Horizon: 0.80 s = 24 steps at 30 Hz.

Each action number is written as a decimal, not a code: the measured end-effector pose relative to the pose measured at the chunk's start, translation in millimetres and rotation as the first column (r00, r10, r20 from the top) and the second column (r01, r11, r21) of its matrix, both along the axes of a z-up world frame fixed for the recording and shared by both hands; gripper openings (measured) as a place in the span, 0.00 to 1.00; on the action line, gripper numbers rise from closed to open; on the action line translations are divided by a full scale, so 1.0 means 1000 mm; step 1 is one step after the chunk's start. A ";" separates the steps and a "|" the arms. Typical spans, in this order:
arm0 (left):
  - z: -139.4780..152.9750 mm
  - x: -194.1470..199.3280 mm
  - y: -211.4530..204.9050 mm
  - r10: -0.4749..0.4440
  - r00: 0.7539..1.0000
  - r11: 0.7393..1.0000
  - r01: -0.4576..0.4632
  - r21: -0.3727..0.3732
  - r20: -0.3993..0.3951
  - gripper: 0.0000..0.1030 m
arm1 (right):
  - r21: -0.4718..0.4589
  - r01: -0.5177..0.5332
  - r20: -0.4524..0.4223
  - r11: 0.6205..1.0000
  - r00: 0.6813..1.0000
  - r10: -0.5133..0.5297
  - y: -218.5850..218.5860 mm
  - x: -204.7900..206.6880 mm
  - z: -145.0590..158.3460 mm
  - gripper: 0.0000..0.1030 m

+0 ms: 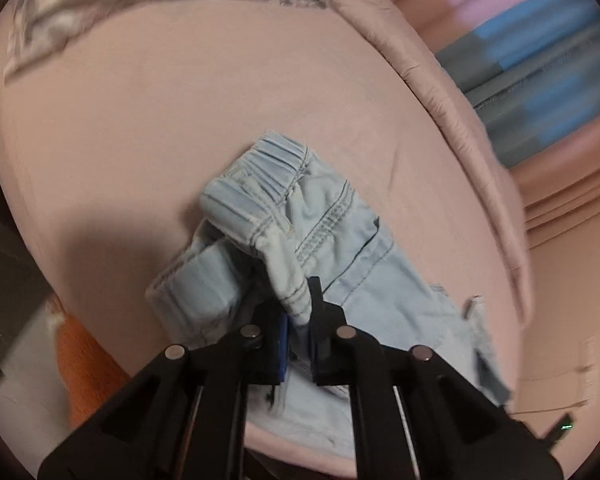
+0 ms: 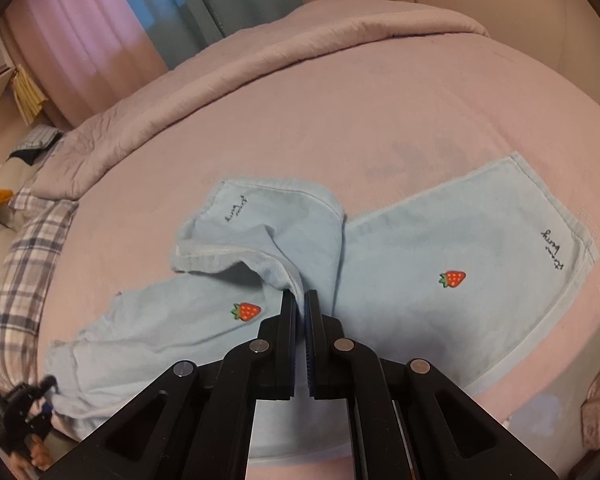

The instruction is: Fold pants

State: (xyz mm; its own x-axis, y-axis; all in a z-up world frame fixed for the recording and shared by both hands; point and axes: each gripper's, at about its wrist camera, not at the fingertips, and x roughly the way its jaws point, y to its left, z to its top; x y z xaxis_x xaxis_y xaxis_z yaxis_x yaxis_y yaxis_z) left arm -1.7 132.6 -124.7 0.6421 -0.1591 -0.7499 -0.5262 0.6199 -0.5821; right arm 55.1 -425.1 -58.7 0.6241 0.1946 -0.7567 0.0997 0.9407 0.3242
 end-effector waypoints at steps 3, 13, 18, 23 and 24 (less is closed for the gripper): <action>0.010 -0.009 -0.013 -0.041 0.999 0.998 0.041 0.045 -0.003 0.07 | -0.015 0.005 0.003 1.000 1.000 -0.005 0.002 0.000 0.002 0.04; -0.031 -0.014 -0.011 -0.098 0.990 0.993 0.104 0.055 -0.100 0.11 | -0.171 -0.029 -0.111 0.985 0.994 0.010 0.014 0.010 -0.021 0.04; -0.032 -0.011 -0.013 -0.116 0.989 0.989 0.123 0.079 -0.097 0.12 | -0.267 -0.091 -0.102 0.960 0.993 0.066 0.033 0.013 -0.003 0.36; -0.036 -0.012 -0.011 -0.116 0.989 0.990 0.122 0.070 -0.091 0.12 | -0.387 -0.181 -0.075 0.904 0.983 0.165 0.066 0.026 0.012 0.54; -0.037 -0.013 -0.011 -0.116 0.989 0.990 0.123 0.069 -0.090 0.12 | -0.418 -0.209 -0.084 0.884 0.978 0.192 0.076 0.031 0.011 0.54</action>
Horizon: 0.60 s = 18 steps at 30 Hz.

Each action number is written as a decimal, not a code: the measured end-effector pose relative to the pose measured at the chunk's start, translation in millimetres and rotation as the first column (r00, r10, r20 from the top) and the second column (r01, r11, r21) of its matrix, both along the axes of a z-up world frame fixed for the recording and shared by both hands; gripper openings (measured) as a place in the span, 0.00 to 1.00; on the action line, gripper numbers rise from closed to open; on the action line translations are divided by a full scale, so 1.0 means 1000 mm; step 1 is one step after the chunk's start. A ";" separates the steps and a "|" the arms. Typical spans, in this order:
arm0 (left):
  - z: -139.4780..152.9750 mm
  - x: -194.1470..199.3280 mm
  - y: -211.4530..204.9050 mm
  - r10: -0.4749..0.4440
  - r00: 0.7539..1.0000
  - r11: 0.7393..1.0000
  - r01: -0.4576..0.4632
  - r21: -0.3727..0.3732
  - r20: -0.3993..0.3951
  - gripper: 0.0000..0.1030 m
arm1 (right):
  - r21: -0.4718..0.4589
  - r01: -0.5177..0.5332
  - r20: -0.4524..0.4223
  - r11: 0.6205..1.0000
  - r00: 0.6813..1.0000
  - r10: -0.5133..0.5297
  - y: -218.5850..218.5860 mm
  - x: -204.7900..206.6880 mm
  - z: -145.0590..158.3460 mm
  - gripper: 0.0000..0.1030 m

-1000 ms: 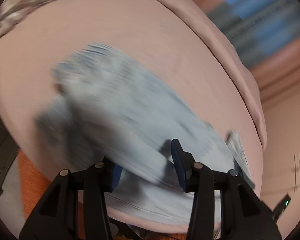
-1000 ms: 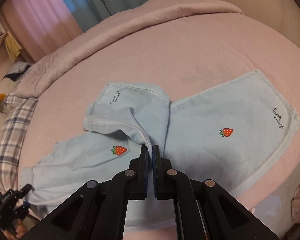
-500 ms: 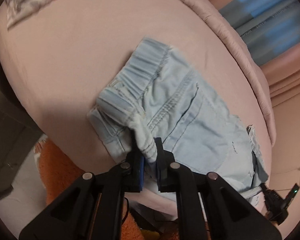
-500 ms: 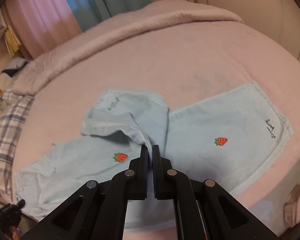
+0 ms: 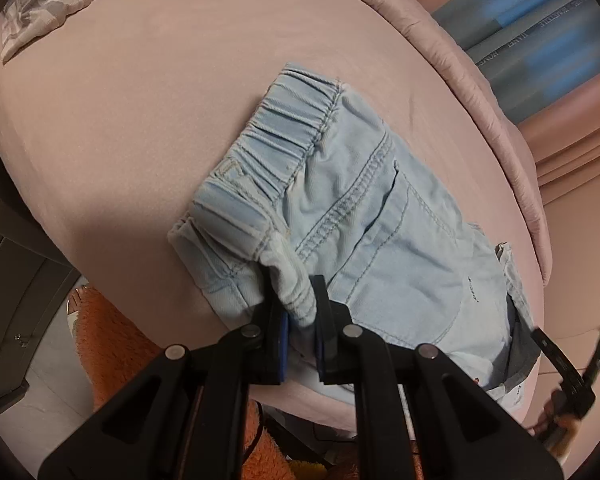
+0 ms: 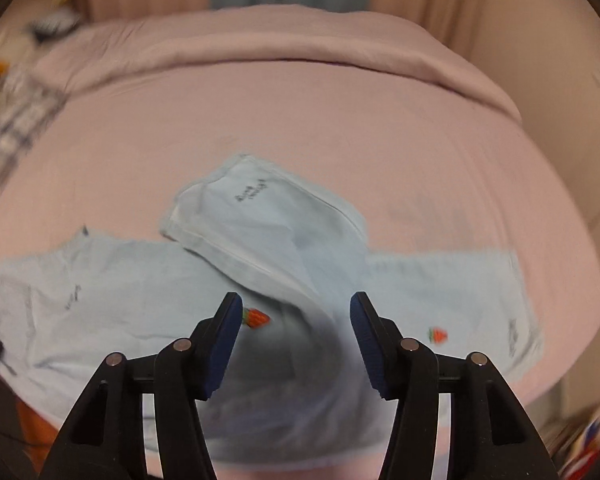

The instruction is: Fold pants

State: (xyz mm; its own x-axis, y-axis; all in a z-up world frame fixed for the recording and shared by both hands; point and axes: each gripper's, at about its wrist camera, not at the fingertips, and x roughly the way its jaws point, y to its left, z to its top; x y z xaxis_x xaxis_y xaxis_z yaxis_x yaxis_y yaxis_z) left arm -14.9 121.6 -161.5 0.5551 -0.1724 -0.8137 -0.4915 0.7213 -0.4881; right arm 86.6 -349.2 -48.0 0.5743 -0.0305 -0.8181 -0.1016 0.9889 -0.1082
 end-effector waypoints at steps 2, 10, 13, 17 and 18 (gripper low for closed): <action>-0.001 -0.001 0.001 -0.003 1.000 1.000 0.003 0.000 0.001 0.12 | -0.062 -0.064 -0.003 0.996 0.998 0.064 0.021 0.012 -0.007 0.54; -0.001 -0.001 0.001 -0.027 1.000 1.000 0.027 0.017 0.008 0.13 | -0.187 -0.099 -0.049 0.977 0.995 0.091 0.058 0.063 -0.047 0.05; -0.001 -0.001 0.002 -0.037 0.999 0.999 0.037 0.014 0.003 0.13 | 0.022 0.048 0.028 0.999 0.998 -0.049 0.010 0.063 -0.014 0.04; -0.001 0.002 0.004 -0.045 0.999 0.999 0.045 0.008 -0.011 0.13 | 0.201 0.298 0.166 0.933 0.928 -0.332 -0.079 0.028 0.031 0.05; 0.000 0.003 0.003 -0.053 0.999 0.998 0.053 0.015 -0.014 0.13 | 0.241 0.357 0.181 0.902 0.897 -0.403 -0.105 0.014 0.036 0.05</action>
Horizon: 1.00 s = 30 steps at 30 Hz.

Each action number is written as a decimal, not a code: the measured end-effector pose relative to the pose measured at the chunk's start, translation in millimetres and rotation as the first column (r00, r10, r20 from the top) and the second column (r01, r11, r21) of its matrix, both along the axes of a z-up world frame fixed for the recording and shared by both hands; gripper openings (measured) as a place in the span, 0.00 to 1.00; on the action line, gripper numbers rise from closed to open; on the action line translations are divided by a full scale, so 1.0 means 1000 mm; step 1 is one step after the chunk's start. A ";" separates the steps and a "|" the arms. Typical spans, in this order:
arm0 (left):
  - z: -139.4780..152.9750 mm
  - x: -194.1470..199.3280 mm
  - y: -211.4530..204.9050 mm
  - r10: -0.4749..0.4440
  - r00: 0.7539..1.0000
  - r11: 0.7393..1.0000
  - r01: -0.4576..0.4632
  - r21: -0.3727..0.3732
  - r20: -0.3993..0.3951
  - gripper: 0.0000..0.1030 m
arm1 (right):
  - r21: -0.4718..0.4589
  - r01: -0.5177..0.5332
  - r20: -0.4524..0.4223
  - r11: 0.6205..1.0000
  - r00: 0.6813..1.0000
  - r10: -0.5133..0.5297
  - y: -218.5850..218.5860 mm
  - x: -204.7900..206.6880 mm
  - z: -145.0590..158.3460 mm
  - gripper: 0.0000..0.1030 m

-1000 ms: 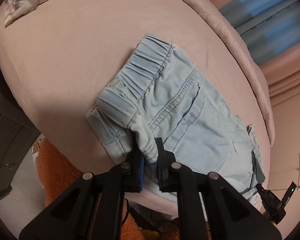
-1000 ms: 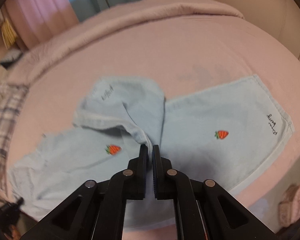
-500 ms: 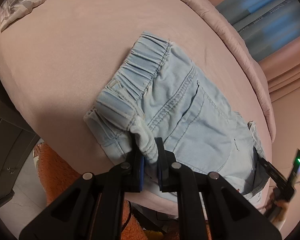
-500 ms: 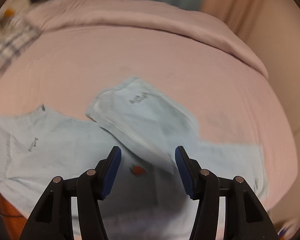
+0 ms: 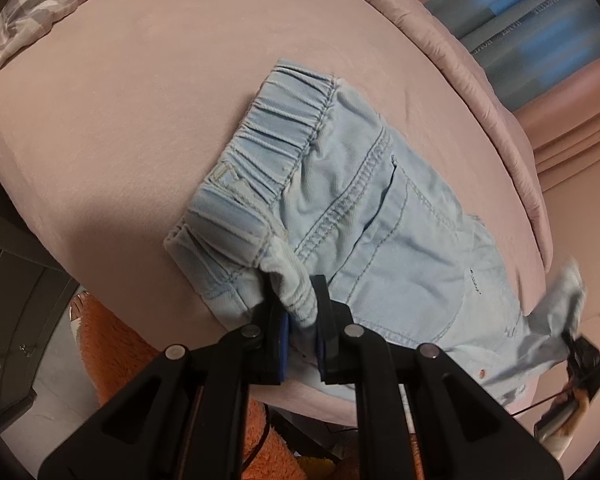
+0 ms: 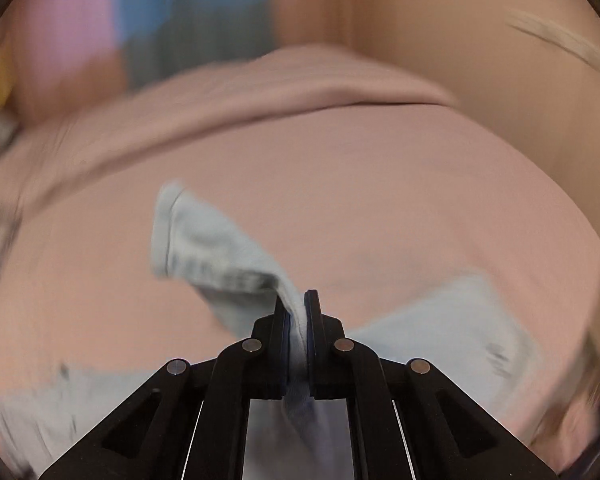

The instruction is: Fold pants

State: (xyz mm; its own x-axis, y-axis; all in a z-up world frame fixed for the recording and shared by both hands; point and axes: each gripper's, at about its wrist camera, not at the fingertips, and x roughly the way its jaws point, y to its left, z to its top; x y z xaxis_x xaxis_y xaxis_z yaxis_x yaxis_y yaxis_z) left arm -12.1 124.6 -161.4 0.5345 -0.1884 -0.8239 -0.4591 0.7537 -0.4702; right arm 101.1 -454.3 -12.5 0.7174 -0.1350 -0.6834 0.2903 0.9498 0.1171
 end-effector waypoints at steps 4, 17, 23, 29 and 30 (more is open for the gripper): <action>0.002 0.003 -0.002 -0.006 1.000 1.000 0.007 0.017 -0.013 0.13 | 0.042 0.157 -0.022 0.987 0.987 -0.156 -0.064 -0.037 -0.016 0.05; 0.003 0.008 0.000 -0.010 1.000 1.000 0.010 0.007 -0.026 0.13 | 0.266 0.237 -0.160 0.934 0.967 -0.200 -0.122 -0.076 -0.062 0.33; 0.005 0.011 0.002 -0.011 0.999 1.000 0.011 -0.007 -0.036 0.13 | 0.284 0.292 -0.166 0.913 0.953 -0.253 -0.138 -0.079 -0.065 0.33; 0.012 0.013 -0.001 -0.028 0.999 0.999 0.029 0.020 -0.029 0.09 | 0.254 0.302 -0.177 0.919 0.948 -0.263 -0.135 -0.071 -0.077 0.22; 0.015 0.012 -0.001 -0.027 0.999 1.000 0.027 0.016 -0.021 0.09 | 0.238 0.308 -0.179 0.921 0.946 -0.270 -0.137 -0.069 -0.077 0.04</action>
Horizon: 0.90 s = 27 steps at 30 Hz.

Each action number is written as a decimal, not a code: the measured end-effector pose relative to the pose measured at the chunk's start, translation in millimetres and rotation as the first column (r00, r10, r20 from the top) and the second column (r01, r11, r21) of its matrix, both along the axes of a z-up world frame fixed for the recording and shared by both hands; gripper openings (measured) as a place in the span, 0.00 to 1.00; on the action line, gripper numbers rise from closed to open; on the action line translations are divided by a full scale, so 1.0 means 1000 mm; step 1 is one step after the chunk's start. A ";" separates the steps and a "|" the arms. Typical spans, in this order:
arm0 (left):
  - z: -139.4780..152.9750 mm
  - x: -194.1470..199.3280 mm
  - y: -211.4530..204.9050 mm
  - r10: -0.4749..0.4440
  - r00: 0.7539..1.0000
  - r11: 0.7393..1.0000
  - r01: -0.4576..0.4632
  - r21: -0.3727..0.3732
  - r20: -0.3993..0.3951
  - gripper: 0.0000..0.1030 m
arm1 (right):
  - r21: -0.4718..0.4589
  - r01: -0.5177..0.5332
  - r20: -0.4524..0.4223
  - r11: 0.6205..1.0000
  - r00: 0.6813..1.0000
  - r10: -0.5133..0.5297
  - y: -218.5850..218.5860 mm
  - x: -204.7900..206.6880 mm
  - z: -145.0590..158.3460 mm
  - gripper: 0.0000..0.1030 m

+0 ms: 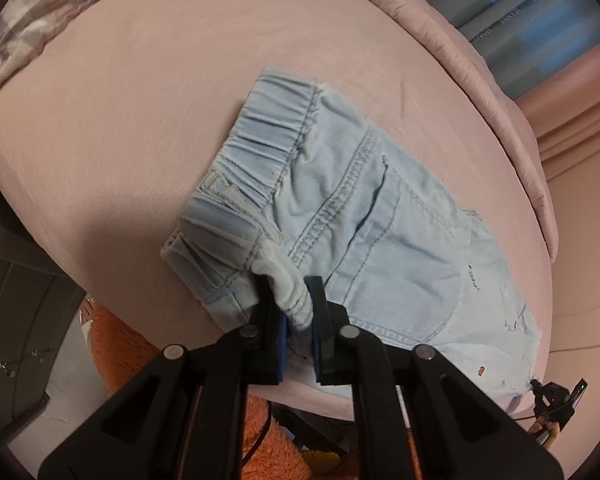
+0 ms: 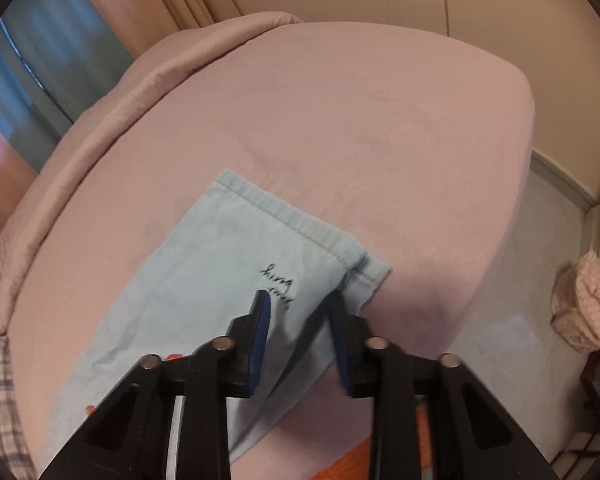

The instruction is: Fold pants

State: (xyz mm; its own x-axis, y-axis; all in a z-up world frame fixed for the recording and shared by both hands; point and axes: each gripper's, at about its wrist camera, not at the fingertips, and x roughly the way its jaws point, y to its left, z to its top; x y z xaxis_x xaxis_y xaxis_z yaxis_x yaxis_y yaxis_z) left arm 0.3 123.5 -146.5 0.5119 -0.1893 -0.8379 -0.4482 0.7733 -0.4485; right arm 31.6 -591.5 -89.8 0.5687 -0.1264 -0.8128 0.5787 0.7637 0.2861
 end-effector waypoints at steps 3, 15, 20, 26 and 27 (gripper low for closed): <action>0.009 -0.004 0.005 0.002 1.000 0.999 -0.001 -0.045 0.022 0.09 | 0.015 0.015 0.012 1.000 1.000 -0.015 -0.008 0.000 0.002 0.03; 0.000 0.000 0.008 -0.051 0.996 0.997 0.047 -0.064 -0.070 0.13 | 0.064 0.000 -0.024 0.998 1.000 0.001 -0.021 -0.001 -0.027 0.03; 0.030 -0.013 0.026 0.001 1.000 0.997 -0.001 -0.077 -0.009 0.48 | -0.060 -0.017 -0.102 0.998 0.995 0.011 -0.005 0.008 -0.001 0.13; 0.049 0.010 0.033 -0.018 0.997 0.999 0.015 0.038 0.078 0.58 | -0.110 -0.216 -0.035 0.970 0.976 0.213 0.065 0.029 0.044 0.39; 0.047 0.018 0.035 -0.026 0.996 0.999 0.022 0.043 0.082 0.58 | -0.098 -0.278 -0.023 0.956 0.961 0.277 0.085 0.039 0.049 0.39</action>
State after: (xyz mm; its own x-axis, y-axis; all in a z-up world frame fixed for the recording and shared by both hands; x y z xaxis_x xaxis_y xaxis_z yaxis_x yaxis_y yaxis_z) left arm 18.6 158.1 -99.1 0.5751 -0.1676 -0.8008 -0.3921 0.8026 -0.4496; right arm 70.7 -507.0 -40.6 0.5855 -0.0452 -0.8094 0.3425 0.9188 0.1965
